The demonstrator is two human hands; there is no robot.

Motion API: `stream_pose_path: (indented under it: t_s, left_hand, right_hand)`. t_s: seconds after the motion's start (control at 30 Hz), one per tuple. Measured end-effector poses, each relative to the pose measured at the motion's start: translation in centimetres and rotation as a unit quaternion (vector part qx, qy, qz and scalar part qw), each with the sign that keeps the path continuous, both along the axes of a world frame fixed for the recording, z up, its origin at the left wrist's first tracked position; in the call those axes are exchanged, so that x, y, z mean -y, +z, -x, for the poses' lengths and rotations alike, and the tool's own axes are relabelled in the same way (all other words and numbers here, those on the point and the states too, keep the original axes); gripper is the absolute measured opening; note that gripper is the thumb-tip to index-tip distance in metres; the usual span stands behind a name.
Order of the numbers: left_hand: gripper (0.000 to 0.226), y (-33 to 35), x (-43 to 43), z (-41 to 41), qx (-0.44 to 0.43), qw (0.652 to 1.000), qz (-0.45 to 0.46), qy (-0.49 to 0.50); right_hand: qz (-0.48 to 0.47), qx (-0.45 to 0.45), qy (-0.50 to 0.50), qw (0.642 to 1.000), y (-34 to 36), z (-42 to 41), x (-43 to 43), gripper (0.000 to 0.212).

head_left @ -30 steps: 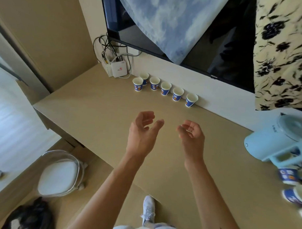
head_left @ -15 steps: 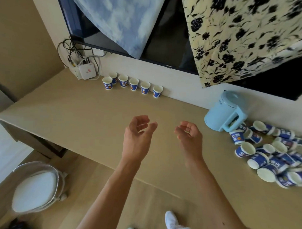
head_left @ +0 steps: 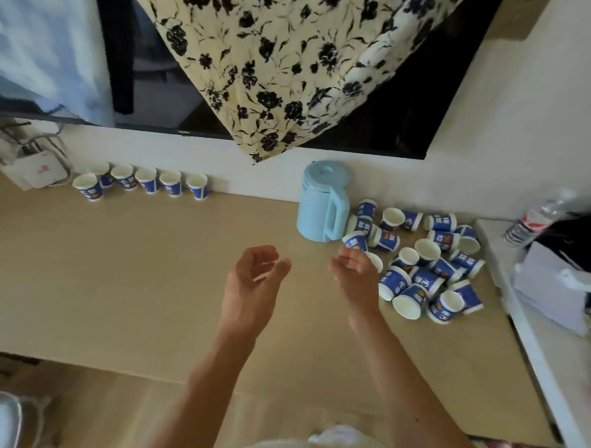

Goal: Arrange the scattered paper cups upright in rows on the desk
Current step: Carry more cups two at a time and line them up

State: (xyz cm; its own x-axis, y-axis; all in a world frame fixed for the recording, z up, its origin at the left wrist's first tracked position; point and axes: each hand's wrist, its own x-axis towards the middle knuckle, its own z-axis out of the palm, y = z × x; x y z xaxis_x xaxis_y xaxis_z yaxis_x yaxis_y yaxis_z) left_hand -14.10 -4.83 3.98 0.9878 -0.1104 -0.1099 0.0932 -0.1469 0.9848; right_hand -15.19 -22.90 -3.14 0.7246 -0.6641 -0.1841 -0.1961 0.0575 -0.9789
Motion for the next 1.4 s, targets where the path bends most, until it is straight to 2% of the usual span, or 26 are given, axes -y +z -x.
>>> stream_pose_path:
  t_s: [0.17, 0.27, 0.33, 0.4, 0.5, 0.63, 0.7, 0.83, 0.93, 1.0, 1.07, 1.13, 1.2, 1.27, 1.33, 1.4]
  left_hand:
    - [0.021, -2.1, 8.8, 2.1, -0.021, 0.999, -0.001, -0.024]
    - [0.030, -3.4, 12.8, 4.1, -0.044, 0.998, -0.002, -0.035]
    - [0.031, -4.1, 14.9, 5.1, -0.058, 0.997, -0.005, -0.044]
    - [0.020, -4.9, 16.6, 5.9, -0.068, 0.996, -0.008, -0.052]
    - [0.013, -5.4, 17.9, 6.4, -0.065, 0.996, -0.019, -0.052]
    - [0.016, -5.5, 18.4, 6.5, -0.066, 0.996, -0.033, -0.042]
    - [0.017, -5.5, 18.5, 6.6, -0.064, 0.997, -0.040, -0.037]
    - [0.022, -5.2, 18.2, 7.0, -0.065, 0.996, -0.050, -0.024]
    - [0.034, -5.1, 18.2, 7.3, -0.075, 0.995, -0.064, -0.016]
    - [0.032, -5.4, 18.1, 7.4, -0.074, 0.995, -0.069, -0.016]
    - [0.027, -5.9, 18.1, 7.4, -0.070, 0.994, -0.076, -0.019]
    - [0.028, -6.5, 18.3, 7.4, -0.063, 0.993, -0.097, -0.027]
    - [0.035, -7.3, 18.6, 7.5, -0.054, 0.988, -0.133, -0.047]
    - [0.045, -8.0, 19.0, 7.8, -0.040, 0.980, -0.176, -0.082]
    - [0.061, -8.7, 19.3, 8.1, -0.019, 0.967, -0.220, -0.130]
    - [0.079, -9.2, 19.7, 8.1, -0.005, 0.955, -0.243, -0.171]
  right_hand:
    - [0.000, -0.052, -0.030, 0.998, -4.3, 4.0, 9.6, 0.025]
    - [0.014, -0.104, -0.036, 0.994, -7.0, 6.8, 14.1, 0.031]
    - [0.055, -0.139, -0.029, 0.988, -8.5, 8.4, 16.8, 0.036]
    - [0.120, -0.184, -0.008, 0.976, -9.9, 9.4, 19.1, 0.039]
    - [0.250, -0.267, 0.067, 0.928, -11.5, 9.5, 20.9, 0.037]
    - [0.442, -0.341, 0.158, 0.814, -12.4, 8.2, 21.5, 0.035]
    - [0.493, -0.353, 0.175, 0.776, -12.6, 7.3, 21.8, 0.033]
    - [0.519, -0.374, 0.203, 0.741, -12.2, 5.9, 22.4, 0.027]
    - [0.536, -0.367, 0.224, 0.726, -11.8, 5.3, 22.9, 0.025]
    - [0.545, -0.362, 0.231, 0.720, -11.4, 5.1, 23.1, 0.023]
    - [0.547, -0.356, 0.229, 0.723, -10.9, 5.0, 23.6, 0.023]
    - [0.514, -0.339, 0.227, 0.755, -10.4, 4.9, 24.3, 0.019]
    - [0.406, -0.306, 0.230, 0.830, -9.7, 4.9, 25.1, 0.015]
    - [0.242, -0.276, 0.247, 0.897, -8.4, 4.8, 25.6, 0.016]
    - [0.101, -0.265, 0.272, 0.920, -6.6, 5.1, 25.8, 0.013]
    - [0.050, -0.261, 0.312, 0.912, -4.9, 5.4, 25.6, 0.011]
